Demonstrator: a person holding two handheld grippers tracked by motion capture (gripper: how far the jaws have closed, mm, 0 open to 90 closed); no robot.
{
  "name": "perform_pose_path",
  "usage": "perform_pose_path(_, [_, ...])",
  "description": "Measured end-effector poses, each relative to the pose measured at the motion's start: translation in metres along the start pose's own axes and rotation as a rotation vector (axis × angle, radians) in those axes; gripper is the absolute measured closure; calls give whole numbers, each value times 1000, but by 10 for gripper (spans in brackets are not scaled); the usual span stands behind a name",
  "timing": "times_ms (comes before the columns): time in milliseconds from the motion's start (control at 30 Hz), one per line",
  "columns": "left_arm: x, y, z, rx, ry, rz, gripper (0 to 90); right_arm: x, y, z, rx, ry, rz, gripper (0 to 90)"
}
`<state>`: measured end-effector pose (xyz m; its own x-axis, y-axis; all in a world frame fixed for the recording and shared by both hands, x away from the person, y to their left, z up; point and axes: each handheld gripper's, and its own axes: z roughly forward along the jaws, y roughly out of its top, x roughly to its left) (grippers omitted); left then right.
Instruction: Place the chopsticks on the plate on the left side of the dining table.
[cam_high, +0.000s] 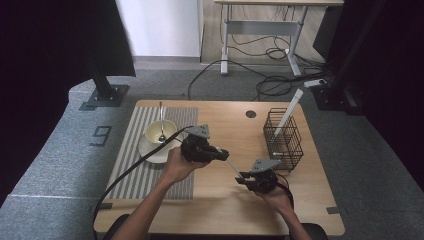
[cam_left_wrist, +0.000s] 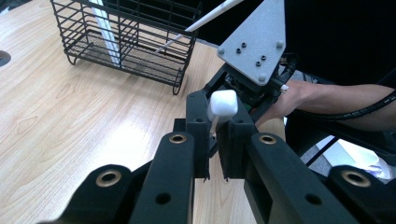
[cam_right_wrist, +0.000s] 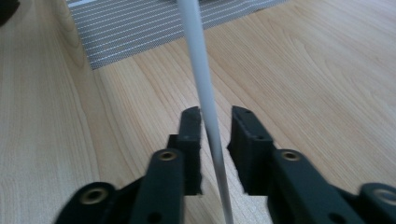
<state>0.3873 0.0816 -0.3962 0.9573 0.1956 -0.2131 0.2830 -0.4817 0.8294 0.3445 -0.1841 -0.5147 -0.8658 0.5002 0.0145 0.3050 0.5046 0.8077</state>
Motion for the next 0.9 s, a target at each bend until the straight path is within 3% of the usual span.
perform_pose_path(100, [1, -1, 0, 0, 1, 1, 835, 2, 1, -1, -7, -2, -13, 807])
perform_pose_path(267, [5, -3, -2, -24, -8, -25, 831, 5, 2, -3, -5, -13, -41, 829])
perform_pose_path(333, [5, -3, -4, -37, 29, -7, 793, 8, 3, -3, -9, -9, -58, 844])
perform_pose_path(500, [2, -2, -7, -91, 167, 47, 463, 12, 5, -3, -2, 1, -76, 852])
perform_pose_path(633, [0, -4, -7, -103, 238, 65, 320, 12, 4, -2, 10, 3, -74, 853])
perform_pose_path(767, [2, -10, -5, -111, 297, 47, 245, 13, 4, -3, 14, 7, -79, 852])
perform_pose_path(900, [7, -17, -5, -112, 318, 30, 230, 15, 4, -4, 16, 9, -88, 852])
